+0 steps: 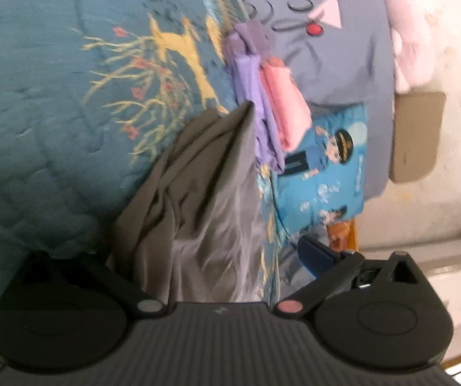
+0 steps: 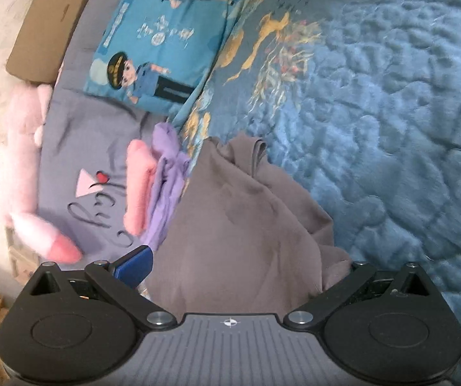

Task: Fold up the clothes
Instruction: 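Grasp the grey shirt edge with both grippers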

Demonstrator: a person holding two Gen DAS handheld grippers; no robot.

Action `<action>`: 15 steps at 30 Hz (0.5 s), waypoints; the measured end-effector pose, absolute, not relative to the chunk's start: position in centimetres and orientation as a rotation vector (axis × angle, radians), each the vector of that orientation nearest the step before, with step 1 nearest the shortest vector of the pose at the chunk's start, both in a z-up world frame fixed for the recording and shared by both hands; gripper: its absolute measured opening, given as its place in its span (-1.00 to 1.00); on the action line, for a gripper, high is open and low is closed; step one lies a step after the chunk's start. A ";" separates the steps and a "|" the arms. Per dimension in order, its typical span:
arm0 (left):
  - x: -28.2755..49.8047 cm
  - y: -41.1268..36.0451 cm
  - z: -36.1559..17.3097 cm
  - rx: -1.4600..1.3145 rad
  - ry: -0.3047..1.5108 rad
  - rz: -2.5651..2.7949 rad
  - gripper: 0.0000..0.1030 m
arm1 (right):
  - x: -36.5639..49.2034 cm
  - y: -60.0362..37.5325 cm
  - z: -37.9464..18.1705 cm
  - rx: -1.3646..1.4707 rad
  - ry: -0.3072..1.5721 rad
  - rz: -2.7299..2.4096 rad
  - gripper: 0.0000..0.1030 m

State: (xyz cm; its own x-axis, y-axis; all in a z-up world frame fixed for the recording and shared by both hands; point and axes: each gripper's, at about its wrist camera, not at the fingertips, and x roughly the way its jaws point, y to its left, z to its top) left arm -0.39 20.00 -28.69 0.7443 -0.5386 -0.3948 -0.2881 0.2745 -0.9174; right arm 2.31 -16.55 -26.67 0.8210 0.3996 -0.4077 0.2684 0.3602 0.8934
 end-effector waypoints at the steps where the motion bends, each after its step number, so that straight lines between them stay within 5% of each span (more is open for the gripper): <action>1: -0.2 20.2 -28.8 -1.328 0.770 -0.208 0.99 | 2.6 -16.7 -26.8 1.235 0.641 0.101 1.00; 6: 1.1 20.8 -29.3 -1.395 0.773 -0.249 0.99 | 3.0 -17.4 -27.0 1.257 0.647 0.148 0.92; 9: 1.4 20.1 -28.8 -1.334 0.795 -0.241 0.96 | 2.6 -17.4 -27.3 1.223 0.680 0.099 0.08; 10: 1.5 20.0 -28.6 -1.313 0.801 -0.235 0.89 | 2.4 -17.7 -27.8 1.245 0.701 0.073 -0.44; 11: 1.4 19.9 -28.5 -1.306 0.810 -0.221 0.84 | 2.3 -18.0 -28.3 1.268 0.723 0.047 -0.73; 14: 1.3 20.0 -28.6 -1.292 0.837 -0.177 0.45 | 2.1 -18.4 -28.9 1.303 0.729 0.053 -0.75; 15: 1.2 20.1 -28.8 -1.294 0.851 -0.161 0.14 | 2.1 -18.4 -28.7 1.289 0.729 0.061 -0.76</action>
